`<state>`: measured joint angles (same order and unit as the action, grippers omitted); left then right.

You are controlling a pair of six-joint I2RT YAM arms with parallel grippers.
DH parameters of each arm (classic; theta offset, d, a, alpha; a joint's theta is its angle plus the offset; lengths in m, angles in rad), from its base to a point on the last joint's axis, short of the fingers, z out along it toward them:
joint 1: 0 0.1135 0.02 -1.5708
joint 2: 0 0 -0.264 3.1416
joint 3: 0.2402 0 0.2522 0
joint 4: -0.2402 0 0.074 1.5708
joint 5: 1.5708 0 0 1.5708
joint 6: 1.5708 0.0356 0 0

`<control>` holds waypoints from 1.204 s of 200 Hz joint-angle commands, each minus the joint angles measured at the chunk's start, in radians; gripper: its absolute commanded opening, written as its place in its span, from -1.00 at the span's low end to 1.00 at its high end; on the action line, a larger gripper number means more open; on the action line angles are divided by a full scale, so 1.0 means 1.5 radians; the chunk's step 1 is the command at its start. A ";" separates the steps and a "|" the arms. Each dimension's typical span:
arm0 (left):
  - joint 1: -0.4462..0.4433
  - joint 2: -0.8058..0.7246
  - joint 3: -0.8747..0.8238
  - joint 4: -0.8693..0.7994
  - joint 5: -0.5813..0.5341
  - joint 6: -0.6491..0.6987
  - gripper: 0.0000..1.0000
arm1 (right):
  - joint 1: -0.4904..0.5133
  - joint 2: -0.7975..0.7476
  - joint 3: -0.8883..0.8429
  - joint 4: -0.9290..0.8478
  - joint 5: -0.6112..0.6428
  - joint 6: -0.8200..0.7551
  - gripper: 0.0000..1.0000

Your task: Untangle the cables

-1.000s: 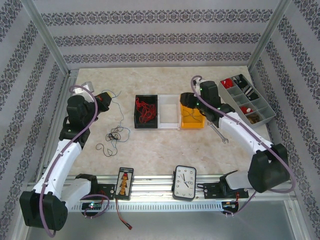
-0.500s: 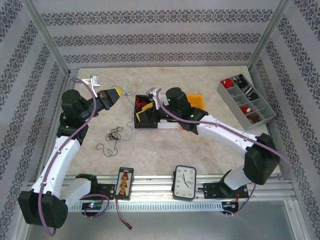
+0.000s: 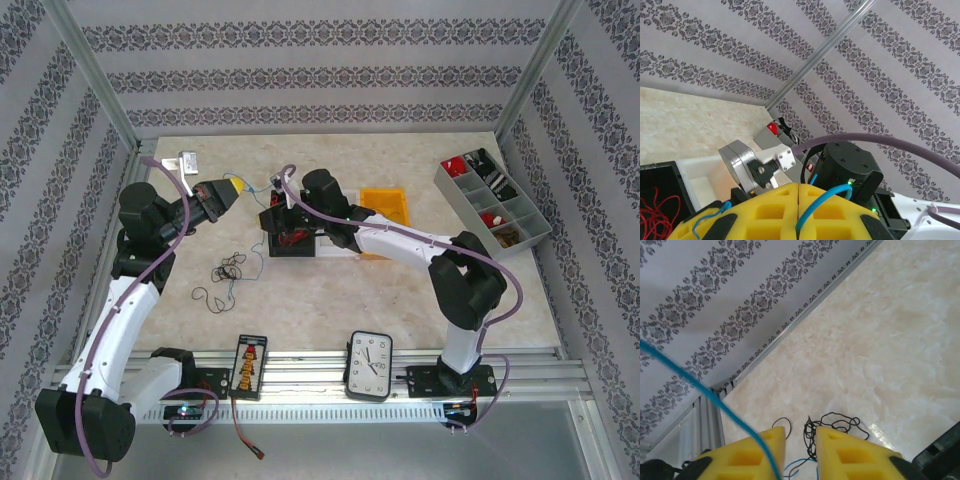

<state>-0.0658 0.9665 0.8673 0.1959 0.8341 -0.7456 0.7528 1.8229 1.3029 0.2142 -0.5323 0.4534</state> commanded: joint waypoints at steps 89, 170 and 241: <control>-0.004 -0.057 -0.131 -0.121 -0.503 0.021 0.59 | -0.054 -0.281 -0.076 -0.113 0.012 -0.045 -1.00; -0.002 -0.064 -0.193 -0.252 -0.728 -0.102 0.61 | -0.185 -0.374 -0.054 -0.220 0.124 -0.081 -1.00; -0.002 -0.044 -0.193 -0.235 -0.703 -0.111 0.62 | -0.320 -0.377 -0.085 -0.233 0.187 -0.104 -1.00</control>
<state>-0.0654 0.8825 0.5686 -0.1467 -0.2188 -0.8951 0.3172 1.2705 1.1904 -0.1238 -0.3164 0.3332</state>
